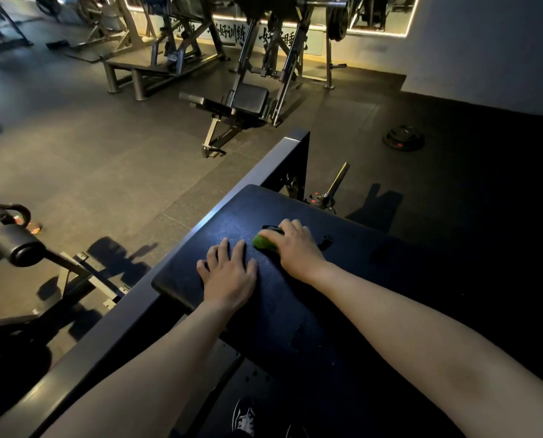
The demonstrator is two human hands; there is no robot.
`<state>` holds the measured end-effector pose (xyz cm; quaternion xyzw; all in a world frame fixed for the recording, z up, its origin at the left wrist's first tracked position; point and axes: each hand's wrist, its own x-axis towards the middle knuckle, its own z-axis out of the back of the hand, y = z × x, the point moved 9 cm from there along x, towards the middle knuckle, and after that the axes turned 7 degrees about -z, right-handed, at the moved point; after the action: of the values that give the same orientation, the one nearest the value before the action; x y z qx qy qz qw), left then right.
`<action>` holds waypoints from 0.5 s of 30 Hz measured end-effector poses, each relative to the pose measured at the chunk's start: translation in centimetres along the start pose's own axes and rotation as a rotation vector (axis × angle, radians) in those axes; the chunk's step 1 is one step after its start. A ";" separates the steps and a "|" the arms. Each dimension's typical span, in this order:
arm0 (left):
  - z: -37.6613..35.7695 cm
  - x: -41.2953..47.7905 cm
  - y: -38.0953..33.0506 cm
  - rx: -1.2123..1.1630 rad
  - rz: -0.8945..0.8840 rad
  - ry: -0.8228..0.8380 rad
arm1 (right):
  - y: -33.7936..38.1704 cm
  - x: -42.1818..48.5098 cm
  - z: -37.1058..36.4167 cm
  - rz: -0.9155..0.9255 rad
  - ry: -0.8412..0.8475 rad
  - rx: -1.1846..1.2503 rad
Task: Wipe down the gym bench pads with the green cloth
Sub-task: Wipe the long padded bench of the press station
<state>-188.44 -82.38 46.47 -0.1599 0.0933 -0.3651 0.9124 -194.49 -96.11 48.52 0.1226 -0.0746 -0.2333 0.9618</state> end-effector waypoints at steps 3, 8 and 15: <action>-0.5 0.8 -1.7 0.058 -0.103 0.037 | -3.4 2.1 0.8 -0.160 -0.038 0.015; -0.1 2.2 -1.6 0.096 -0.151 0.019 | -10.5 3.1 2.7 -0.526 -0.147 0.024; 0.5 6.7 -2.0 0.053 -0.213 0.036 | -6.0 7.0 0.5 -0.463 -0.066 0.209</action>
<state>-184.78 -88.26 47.33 -0.1381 0.0825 -0.4651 0.8705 -190.99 -104.65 48.01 0.2276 -0.0996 -0.4420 0.8619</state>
